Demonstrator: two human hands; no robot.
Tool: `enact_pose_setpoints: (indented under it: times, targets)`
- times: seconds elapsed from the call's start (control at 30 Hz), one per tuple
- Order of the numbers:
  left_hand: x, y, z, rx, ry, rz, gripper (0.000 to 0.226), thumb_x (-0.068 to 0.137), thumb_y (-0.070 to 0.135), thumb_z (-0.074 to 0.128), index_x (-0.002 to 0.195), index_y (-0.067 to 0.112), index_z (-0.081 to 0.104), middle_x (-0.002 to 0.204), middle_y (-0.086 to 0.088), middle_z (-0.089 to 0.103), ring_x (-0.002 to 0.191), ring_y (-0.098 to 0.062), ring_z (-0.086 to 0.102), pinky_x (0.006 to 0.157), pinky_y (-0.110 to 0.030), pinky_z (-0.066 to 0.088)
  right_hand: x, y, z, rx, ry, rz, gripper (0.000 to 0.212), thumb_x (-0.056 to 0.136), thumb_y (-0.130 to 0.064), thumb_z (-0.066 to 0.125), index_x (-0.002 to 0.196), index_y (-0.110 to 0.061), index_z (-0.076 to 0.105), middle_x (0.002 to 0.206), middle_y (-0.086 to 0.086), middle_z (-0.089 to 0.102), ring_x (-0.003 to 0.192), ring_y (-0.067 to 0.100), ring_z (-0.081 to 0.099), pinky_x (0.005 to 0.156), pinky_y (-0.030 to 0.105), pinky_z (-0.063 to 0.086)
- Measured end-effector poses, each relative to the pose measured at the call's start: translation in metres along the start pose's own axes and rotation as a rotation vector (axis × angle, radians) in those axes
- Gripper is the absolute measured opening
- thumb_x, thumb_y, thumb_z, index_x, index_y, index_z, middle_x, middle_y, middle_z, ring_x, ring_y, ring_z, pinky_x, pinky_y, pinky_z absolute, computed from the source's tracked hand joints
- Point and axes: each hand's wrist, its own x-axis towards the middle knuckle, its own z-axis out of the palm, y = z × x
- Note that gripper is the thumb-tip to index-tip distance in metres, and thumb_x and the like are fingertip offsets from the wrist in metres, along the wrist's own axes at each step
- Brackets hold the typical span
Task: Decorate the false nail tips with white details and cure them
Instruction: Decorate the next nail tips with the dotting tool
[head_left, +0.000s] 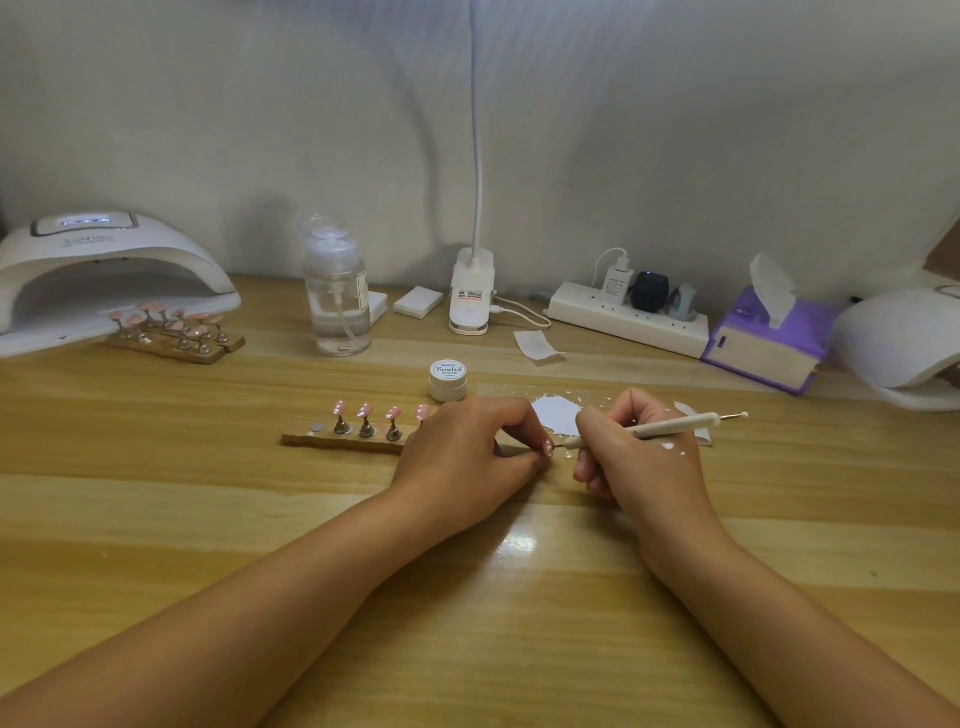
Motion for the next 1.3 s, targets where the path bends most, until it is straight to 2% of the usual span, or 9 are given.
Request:
enact_pose_setpoints:
  times: [0.43,0.7,0.87,1.07,1.3]
  targets:
    - [-0.0003,-0.0005,0.0005,0.008,0.007,0.015,0.019,0.082,0.031,0.074,0.074,0.042,0.062,0.088,0.027,0.07,0.06,0.006,0.056,0.062,-0.023,0.04,0.0011,0.0022,0.0002,0.022,0.003,0.003,0.025,0.081,-0.011,0.062,0.063,-0.017,0.045,0.05,0.009,0.063,0.039,0.011,0.05,0.039,0.016,0.039]
    - [-0.0003,-0.0003,0.0006,0.002,0.01,0.018,0.019,0.082,0.031,0.074,0.073,0.043,0.062,0.088,0.026,0.07,0.06,0.004,0.056,0.062,-0.023,0.04,0.0001,0.001,-0.0003,0.032,0.006,0.001,0.024,0.081,-0.01,0.062,0.063,-0.015,0.046,0.049,0.008,0.062,0.04,0.01,0.05,0.04,0.017,0.04]
    - [0.0001,-0.0005,0.0006,0.001,0.004,0.01,0.017,0.082,0.03,0.074,0.075,0.042,0.064,0.09,0.027,0.07,0.061,0.004,0.056,0.065,-0.026,0.047,0.0003,0.0008,-0.0004,0.013,0.011,-0.004,0.028,0.08,-0.008,0.061,0.06,-0.016,0.043,0.045,0.007,0.057,0.039,0.01,0.047,0.039,0.019,0.039]
    - [-0.0004,-0.0007,0.0005,0.004,0.005,0.009,0.016,0.082,0.031,0.074,0.075,0.041,0.064,0.087,0.028,0.07,0.062,0.004,0.057,0.062,-0.024,0.042,0.001,0.002,0.0,-0.008,-0.004,-0.014,0.026,0.079,-0.008,0.061,0.062,-0.014,0.043,0.046,0.008,0.058,0.04,0.011,0.048,0.043,0.022,0.04]
    - [-0.0002,0.0006,0.0003,-0.004,0.008,0.002,0.018,0.082,0.03,0.074,0.073,0.042,0.063,0.089,0.027,0.07,0.061,0.002,0.056,0.067,-0.027,0.049,0.0012,0.0031,-0.0006,-0.008,0.015,-0.018,0.034,0.078,-0.008,0.06,0.054,-0.021,0.041,0.045,0.008,0.056,0.041,0.014,0.046,0.046,0.026,0.038]
